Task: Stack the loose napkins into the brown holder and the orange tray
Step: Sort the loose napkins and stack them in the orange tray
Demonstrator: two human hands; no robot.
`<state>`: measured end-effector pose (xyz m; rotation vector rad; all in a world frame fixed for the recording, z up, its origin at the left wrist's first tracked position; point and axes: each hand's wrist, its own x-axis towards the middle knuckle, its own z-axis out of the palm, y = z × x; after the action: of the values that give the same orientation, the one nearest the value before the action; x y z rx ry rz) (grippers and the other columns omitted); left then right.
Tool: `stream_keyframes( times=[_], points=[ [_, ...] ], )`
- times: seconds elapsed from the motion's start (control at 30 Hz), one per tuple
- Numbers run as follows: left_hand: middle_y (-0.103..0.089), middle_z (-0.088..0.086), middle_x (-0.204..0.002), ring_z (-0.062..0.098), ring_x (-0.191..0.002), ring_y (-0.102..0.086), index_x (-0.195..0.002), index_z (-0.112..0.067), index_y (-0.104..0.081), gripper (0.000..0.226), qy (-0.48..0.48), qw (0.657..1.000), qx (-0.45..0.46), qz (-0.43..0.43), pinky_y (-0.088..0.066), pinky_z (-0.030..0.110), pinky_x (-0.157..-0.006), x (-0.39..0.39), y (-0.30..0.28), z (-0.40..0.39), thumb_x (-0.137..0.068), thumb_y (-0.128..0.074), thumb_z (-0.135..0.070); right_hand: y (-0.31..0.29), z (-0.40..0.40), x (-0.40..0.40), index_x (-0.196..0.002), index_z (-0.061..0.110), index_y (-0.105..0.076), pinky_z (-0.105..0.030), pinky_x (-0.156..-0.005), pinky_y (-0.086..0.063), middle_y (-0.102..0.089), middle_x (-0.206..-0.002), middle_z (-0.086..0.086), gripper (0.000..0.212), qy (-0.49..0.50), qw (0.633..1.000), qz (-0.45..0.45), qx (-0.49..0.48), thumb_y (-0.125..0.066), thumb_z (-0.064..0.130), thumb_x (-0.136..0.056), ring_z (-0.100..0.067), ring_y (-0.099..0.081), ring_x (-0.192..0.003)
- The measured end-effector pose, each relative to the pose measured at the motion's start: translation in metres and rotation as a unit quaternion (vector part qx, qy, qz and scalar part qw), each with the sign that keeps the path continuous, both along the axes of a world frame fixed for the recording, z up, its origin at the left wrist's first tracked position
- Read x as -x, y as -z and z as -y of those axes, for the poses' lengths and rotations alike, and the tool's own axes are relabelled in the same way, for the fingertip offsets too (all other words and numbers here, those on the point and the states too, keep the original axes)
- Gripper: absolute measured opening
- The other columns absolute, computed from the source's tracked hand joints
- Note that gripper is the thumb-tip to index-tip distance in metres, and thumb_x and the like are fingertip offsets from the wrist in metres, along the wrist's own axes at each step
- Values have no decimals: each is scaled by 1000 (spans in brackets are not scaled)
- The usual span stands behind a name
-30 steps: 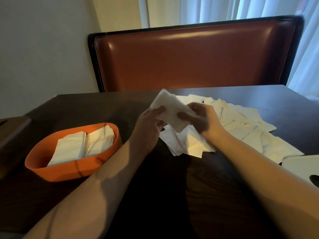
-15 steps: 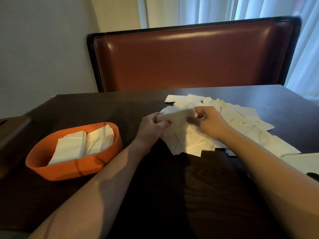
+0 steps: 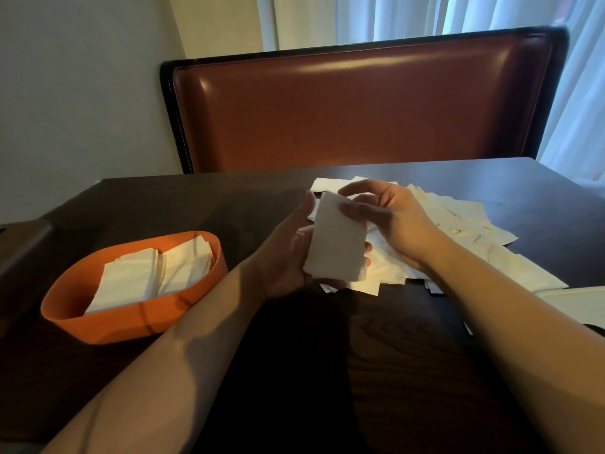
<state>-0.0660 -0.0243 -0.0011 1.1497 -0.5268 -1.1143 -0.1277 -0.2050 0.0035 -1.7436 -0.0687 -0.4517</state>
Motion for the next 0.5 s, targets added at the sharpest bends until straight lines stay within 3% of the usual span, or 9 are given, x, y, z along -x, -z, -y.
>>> stream_keyframes(
  times=[0.13,0.27,0.37,0.43,0.5],
  points=[
    [-69,16,-115,34,-108,-66,-124,-15,-58,47,43,998,18,-32,-58,42,-75,1,2,-1,-84,-58,-40,-2,-4,1,-117,5,-64,-17,-60,-50,-72,-96,-6,26,3,999,23,-29,-65,14,-93,-10,-68,-79],
    [-67,16,-100,27,-88,-65,-111,-11,-73,38,23,997,49,-57,-58,36,-66,-1,3,-2,-79,-63,-29,-1,-6,-1,-122,5,-60,-16,-64,-50,-70,-100,-6,30,-12,999,27,-30,-62,16,-95,-8,-67,-82],
    [-67,11,-90,22,-77,-65,-118,-9,-62,33,-96,994,28,-35,-57,33,-60,-5,2,2,-90,-58,-26,7,0,-5,-119,-1,-56,-21,-73,-49,-63,-97,-6,23,13,999,21,-27,-51,12,-101,-11,-64,-80],
    [-65,10,-91,19,-76,-65,-124,-10,-56,33,-212,977,1,3,-57,32,-60,-12,6,7,-99,-49,-28,17,9,-10,-110,7,-59,-30,-79,-52,-62,-94,-4,13,50,989,-7,143,-53,8,-98,-19,-63,-85],
    [-63,10,-97,20,-85,-64,-127,-11,-53,33,-290,957,-14,25,-59,35,-69,-19,11,11,-102,-47,-31,20,12,-8,-108,19,-61,-30,-81,-53,-62,-99,2,14,28,928,-97,358,-64,22,-94,-19,-63,-94]
  ],
)
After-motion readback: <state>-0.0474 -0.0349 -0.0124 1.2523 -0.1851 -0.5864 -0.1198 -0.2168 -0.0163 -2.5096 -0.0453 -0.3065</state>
